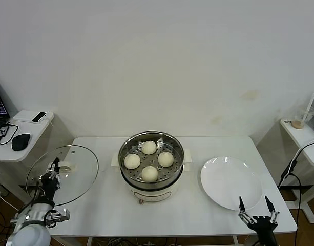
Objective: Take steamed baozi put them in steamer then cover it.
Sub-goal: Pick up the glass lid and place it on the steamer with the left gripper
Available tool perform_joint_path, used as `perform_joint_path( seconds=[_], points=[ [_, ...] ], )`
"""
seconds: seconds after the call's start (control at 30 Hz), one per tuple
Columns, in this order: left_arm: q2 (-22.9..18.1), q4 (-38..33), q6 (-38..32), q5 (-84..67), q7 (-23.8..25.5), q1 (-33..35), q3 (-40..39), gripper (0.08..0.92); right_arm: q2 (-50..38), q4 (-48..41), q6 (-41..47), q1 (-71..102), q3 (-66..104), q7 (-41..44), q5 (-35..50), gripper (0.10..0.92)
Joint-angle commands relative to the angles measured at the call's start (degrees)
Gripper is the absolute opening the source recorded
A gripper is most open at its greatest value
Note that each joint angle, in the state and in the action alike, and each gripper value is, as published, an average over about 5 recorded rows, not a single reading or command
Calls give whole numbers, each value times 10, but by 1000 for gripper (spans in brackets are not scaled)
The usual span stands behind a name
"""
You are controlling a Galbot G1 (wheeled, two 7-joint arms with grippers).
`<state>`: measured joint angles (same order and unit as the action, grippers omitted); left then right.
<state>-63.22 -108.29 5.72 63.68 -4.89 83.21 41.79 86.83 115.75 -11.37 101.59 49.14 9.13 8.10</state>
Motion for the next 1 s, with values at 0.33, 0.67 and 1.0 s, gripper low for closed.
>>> perform_joint_path(
  seconds=[0.33, 0.67, 1.0],
  points=[
    [88, -127, 89, -66, 73, -118, -213, 138, 10, 13, 38, -9, -40, -15, -71, 823],
    [34, -84, 169, -27, 125, -222, -333, 138, 7, 14, 77, -21, -56, -40, -115, 823],
    [-64, -46, 196, 108, 202, -239, -360, 138, 6, -17, 78, -43, -99, -43, -126, 823]
  ],
)
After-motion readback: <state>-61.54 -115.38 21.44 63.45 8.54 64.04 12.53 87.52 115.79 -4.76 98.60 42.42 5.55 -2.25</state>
